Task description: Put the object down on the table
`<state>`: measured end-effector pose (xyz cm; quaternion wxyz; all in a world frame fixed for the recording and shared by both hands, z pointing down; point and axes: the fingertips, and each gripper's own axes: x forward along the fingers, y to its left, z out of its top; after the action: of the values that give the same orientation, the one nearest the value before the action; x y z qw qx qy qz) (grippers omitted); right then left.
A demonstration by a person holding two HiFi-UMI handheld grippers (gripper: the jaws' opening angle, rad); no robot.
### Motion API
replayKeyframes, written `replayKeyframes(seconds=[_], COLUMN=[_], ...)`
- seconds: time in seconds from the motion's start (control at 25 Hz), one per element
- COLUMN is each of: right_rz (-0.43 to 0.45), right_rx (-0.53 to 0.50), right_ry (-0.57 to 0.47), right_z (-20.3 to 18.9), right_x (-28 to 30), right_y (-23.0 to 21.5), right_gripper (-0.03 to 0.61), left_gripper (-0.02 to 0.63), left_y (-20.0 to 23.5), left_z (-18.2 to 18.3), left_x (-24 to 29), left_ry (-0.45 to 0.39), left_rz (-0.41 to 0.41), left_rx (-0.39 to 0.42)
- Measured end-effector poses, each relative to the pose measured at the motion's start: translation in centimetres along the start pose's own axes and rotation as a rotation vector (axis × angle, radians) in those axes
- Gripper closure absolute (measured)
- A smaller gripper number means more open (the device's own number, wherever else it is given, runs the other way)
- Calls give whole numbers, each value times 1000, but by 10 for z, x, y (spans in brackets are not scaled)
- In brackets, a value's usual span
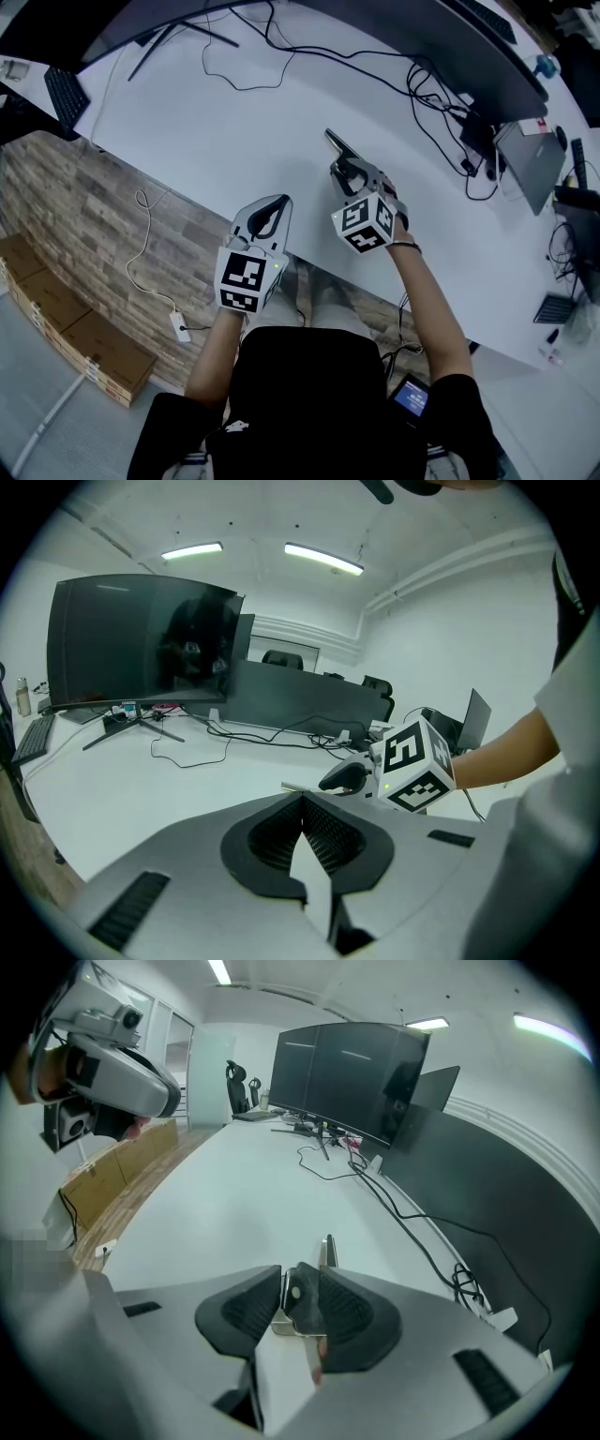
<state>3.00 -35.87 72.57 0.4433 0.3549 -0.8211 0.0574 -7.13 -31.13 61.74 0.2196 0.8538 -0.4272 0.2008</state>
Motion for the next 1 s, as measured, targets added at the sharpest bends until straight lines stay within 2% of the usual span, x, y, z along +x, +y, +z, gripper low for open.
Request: replayKeyframes(seconds=[0.44, 0.8, 1.0], right_rz=[-14, -77, -124], right_rx=[55, 118, 187], right_ry=[-44, -128, -195], right_z=[16, 44, 66], right_x=[-23, -65, -96], right_y=[-8, -33, -52], right_gripper=[472, 535, 551], left_gripper=[600, 600, 600], left_y=[-4, -10, -16], left_z=[20, 51, 74], left_x=[-3, -12, -18], left_ry=[-26, -65, -96], left_rz=[1, 5, 3], left_rx=[17, 63, 93])
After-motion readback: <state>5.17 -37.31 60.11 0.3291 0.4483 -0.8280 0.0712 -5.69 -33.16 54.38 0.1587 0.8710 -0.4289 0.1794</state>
